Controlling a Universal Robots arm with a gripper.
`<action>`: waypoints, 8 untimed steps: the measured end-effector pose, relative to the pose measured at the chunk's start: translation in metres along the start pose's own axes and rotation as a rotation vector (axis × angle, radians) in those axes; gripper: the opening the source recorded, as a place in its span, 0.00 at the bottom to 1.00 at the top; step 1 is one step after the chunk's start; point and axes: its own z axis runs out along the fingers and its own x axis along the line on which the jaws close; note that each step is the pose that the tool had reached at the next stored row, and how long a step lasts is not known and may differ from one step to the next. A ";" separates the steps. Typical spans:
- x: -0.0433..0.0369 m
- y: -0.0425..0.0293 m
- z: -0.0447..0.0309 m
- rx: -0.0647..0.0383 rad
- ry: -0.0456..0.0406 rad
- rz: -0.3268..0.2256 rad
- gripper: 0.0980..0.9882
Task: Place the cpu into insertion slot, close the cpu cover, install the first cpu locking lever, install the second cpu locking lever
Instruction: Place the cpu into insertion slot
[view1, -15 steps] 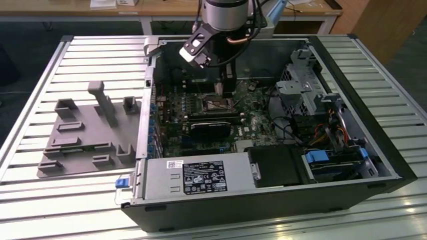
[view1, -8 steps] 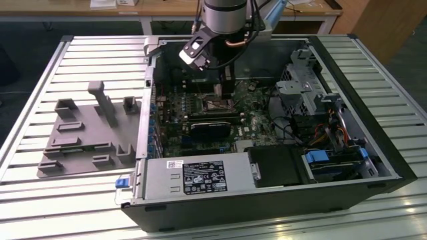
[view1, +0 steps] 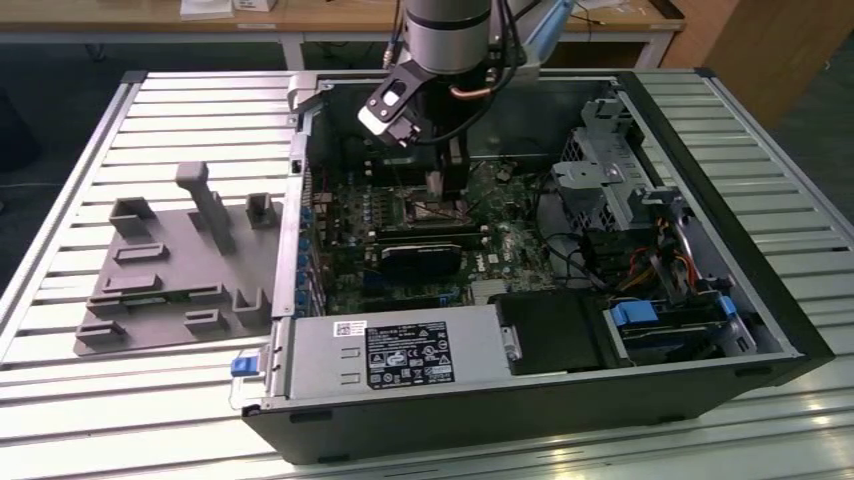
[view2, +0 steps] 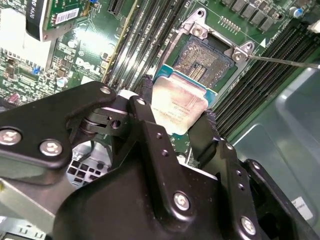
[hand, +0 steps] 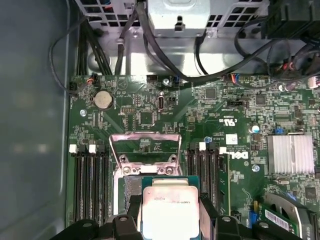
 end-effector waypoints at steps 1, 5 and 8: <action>0.0001 -0.0004 0.0012 0.000 0.0006 -0.006 0.49; 0.0005 -0.0037 0.0060 0.000 0.0019 -0.020 0.49; 0.0005 -0.0054 0.0066 0.000 0.0019 -0.024 0.49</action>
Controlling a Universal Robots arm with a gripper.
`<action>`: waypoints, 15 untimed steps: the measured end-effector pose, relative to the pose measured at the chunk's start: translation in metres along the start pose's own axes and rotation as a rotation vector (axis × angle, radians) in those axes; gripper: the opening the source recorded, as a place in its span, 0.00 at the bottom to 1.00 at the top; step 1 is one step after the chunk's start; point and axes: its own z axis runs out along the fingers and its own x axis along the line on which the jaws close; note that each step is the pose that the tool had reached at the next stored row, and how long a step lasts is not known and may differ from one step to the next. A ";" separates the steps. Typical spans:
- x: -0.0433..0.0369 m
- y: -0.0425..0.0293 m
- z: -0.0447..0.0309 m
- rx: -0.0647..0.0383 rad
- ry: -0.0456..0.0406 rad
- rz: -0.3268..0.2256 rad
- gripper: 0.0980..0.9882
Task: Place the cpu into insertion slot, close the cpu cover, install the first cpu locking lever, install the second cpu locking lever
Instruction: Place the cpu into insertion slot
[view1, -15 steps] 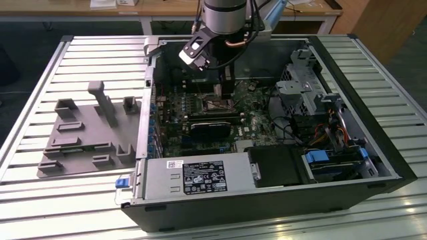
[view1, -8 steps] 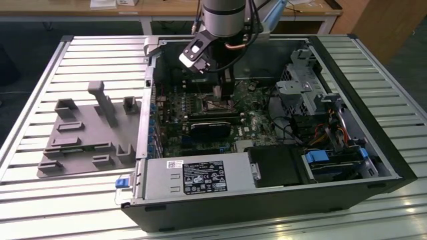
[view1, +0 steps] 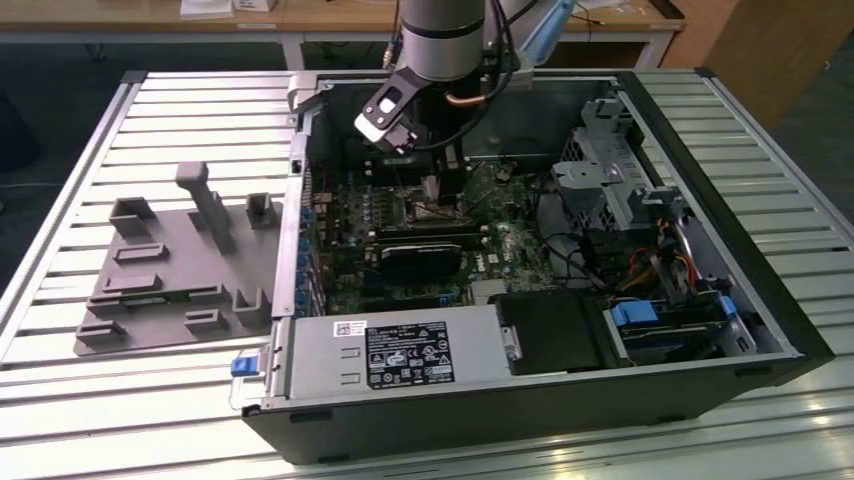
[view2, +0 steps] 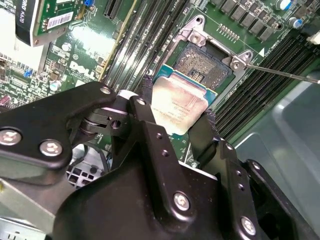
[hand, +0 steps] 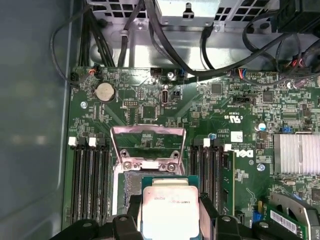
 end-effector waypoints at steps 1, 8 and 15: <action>0.0000 -0.0001 0.0000 0.000 0.0001 0.000 0.49; 0.0001 -0.0035 0.0016 -0.030 -0.0025 -0.001 0.49; 0.0015 -0.0057 0.0076 -0.038 -0.0039 0.001 0.49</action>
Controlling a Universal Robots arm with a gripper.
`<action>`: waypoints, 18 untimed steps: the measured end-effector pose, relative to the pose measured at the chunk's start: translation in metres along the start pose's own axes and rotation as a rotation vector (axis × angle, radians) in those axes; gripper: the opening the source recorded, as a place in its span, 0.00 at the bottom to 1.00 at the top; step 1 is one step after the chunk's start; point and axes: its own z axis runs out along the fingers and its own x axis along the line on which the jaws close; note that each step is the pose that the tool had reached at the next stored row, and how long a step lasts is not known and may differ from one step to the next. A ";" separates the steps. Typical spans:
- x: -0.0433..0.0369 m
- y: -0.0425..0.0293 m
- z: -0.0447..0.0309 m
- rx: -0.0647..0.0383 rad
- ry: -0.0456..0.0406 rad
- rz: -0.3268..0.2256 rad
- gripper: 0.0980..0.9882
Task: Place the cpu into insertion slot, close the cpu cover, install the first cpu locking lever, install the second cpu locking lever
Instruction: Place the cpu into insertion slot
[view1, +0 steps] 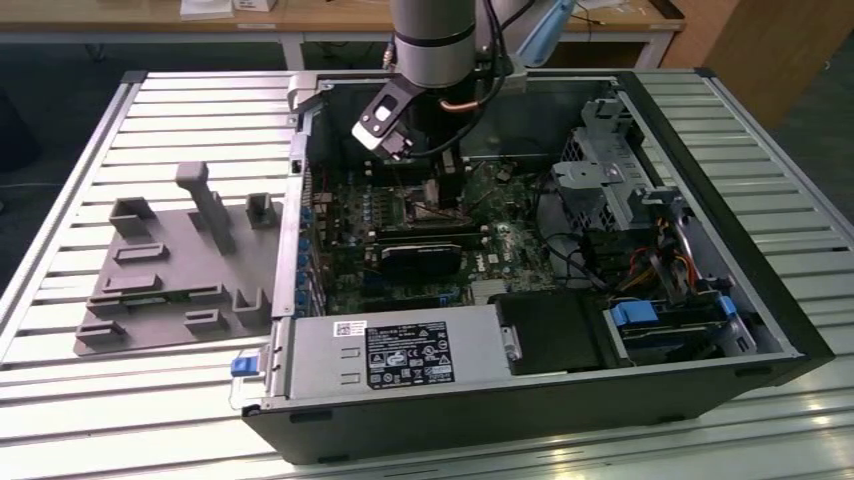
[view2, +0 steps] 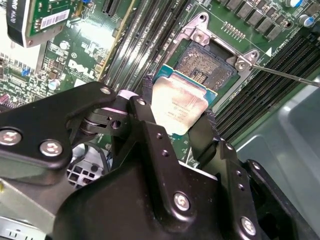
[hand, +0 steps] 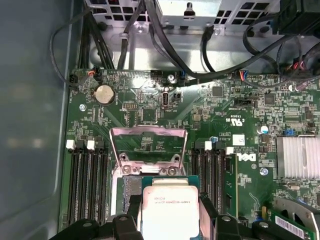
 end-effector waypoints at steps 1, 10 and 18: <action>0.0005 -0.0002 0.0006 0.000 -0.0010 0.001 0.49; 0.0067 -0.0016 0.0055 0.000 -0.0176 0.013 0.49; 0.0109 -0.0043 0.0101 0.000 -0.0181 0.018 0.49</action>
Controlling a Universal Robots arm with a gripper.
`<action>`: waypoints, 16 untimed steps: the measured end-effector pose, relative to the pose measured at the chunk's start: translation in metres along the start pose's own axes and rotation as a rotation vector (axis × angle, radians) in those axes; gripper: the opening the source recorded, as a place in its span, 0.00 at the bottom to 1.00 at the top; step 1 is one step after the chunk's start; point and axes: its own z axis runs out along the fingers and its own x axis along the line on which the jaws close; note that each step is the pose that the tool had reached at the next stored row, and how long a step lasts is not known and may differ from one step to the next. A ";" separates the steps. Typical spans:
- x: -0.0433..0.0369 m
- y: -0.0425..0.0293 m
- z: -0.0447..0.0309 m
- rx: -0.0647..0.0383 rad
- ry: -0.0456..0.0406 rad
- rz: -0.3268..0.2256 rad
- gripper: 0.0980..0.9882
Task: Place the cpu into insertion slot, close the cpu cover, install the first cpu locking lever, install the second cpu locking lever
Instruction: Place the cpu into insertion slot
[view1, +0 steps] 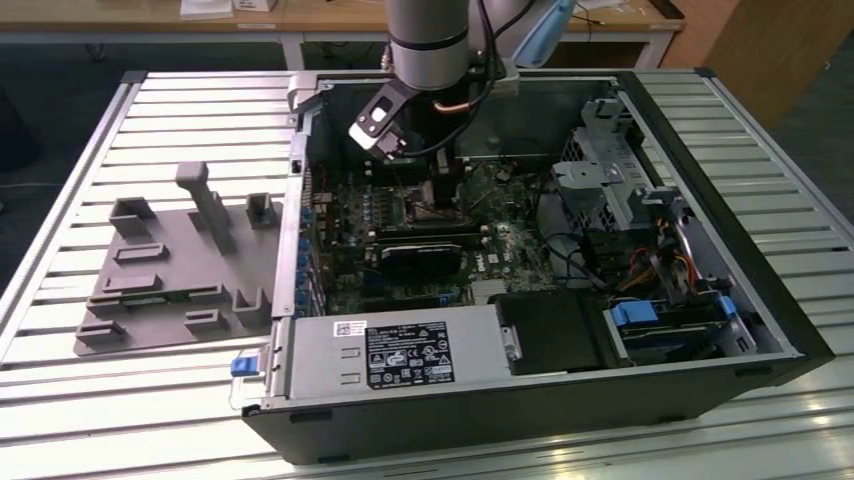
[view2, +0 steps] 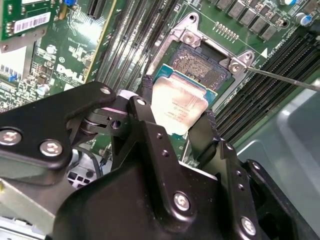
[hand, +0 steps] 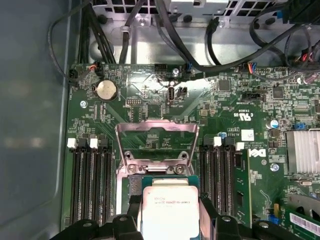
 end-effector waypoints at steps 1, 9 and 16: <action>0.0002 -0.0002 0.0010 0.000 -0.0001 0.000 0.49; 0.0033 -0.0024 0.0072 0.000 -0.0006 0.004 0.49; 0.0050 -0.0051 0.0129 0.000 -0.0021 0.016 0.49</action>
